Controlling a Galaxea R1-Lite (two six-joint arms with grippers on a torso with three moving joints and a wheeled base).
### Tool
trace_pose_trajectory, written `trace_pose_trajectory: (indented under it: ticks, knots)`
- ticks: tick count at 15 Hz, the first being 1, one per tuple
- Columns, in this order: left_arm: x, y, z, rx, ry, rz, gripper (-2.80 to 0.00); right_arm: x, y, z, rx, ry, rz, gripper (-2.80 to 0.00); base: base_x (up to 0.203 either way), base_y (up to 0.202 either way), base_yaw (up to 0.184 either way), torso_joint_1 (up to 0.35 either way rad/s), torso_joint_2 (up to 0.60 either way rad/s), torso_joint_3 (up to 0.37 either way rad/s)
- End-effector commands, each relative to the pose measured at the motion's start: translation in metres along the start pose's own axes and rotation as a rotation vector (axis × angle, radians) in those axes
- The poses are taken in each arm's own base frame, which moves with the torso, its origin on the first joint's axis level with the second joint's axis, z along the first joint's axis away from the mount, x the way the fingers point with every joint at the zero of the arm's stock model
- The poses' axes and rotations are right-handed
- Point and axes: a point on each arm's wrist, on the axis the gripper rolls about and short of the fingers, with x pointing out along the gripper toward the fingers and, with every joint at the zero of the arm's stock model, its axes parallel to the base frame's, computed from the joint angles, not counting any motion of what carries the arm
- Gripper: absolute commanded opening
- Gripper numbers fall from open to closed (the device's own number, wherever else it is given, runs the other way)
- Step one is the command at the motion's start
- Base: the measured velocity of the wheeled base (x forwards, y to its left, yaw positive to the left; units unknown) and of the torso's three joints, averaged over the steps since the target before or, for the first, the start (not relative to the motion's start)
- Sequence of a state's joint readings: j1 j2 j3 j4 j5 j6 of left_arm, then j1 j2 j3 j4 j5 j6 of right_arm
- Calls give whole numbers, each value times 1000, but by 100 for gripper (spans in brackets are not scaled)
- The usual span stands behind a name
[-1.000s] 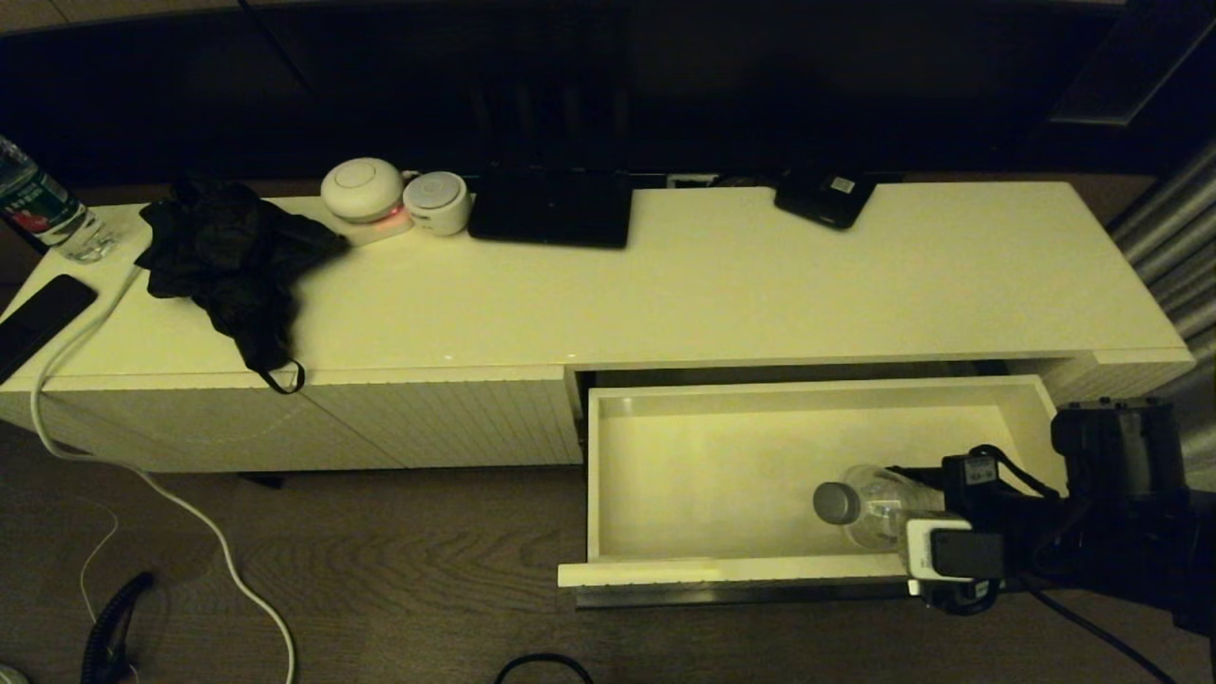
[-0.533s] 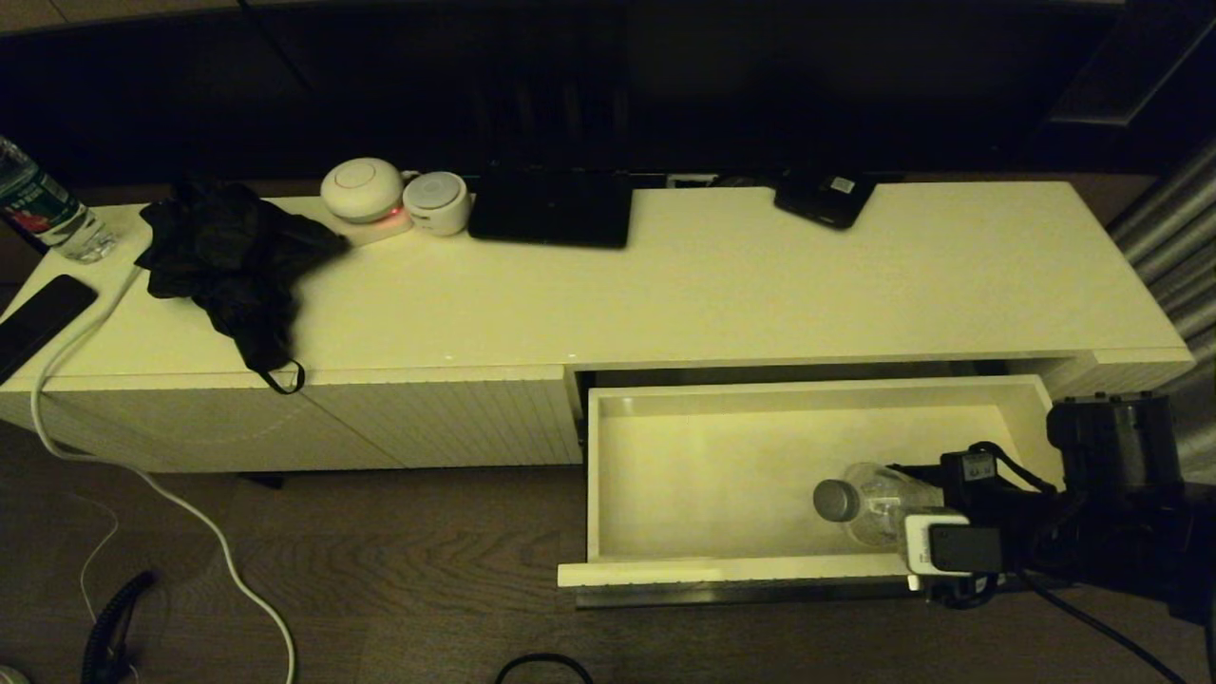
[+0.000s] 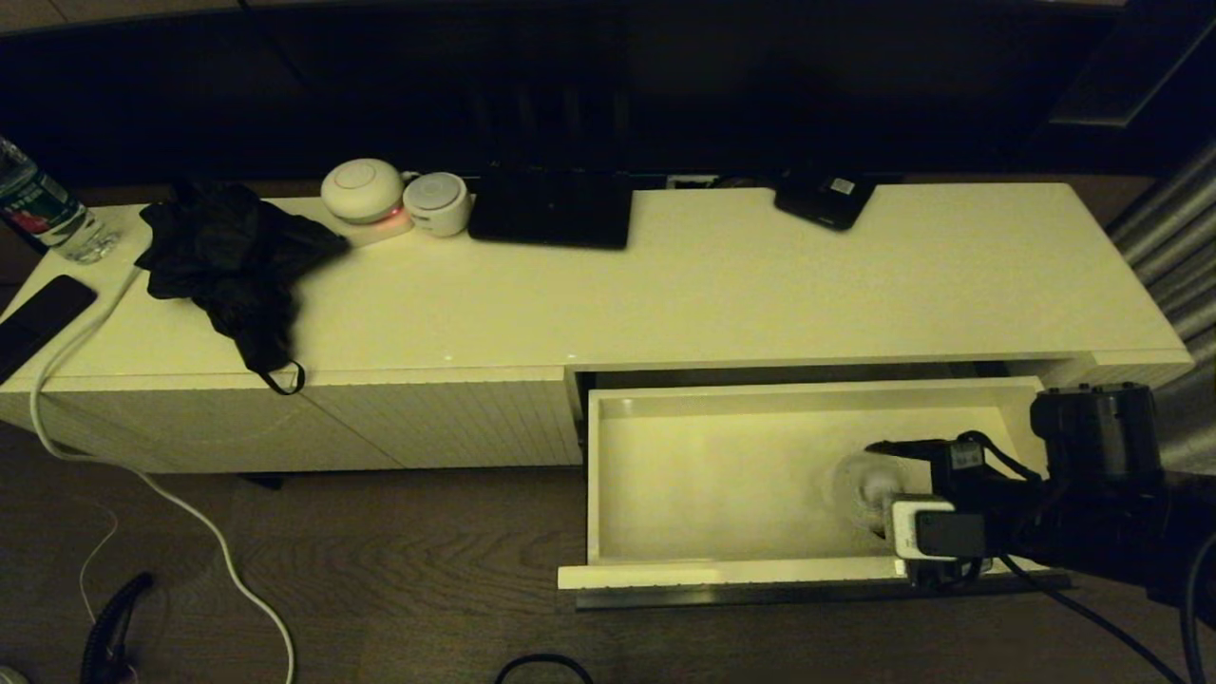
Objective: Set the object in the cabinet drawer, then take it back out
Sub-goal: Put the mineral water in the drawer
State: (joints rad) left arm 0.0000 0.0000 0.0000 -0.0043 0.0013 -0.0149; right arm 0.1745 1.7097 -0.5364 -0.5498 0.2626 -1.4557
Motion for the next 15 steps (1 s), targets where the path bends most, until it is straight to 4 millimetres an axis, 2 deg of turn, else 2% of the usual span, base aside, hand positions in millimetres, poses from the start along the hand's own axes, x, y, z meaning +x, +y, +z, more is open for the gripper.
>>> trace_pose_trajectory:
  ticks: [1, 9, 11, 15]
  knots:
    - [0, 0, 0, 0, -2, 0, -280, 3, 2, 0, -5, -3, 19, 0, 0, 0, 0, 0, 0, 0]
    - [0, 0, 0, 0, -2, 0, -280, -6, -8, -1, 11, 6, -36, 0, 0, 0, 0, 0, 0, 0]
    - [0, 0, 0, 0, 0, 0, -280, -20, -18, -8, 74, 36, -100, 0, 0, 0, 0, 0, 0, 0]
    - [0, 0, 0, 0, 0, 0, -280, -50, -40, -11, 320, 53, -194, 0, 0, 0, 0, 0, 0, 0]
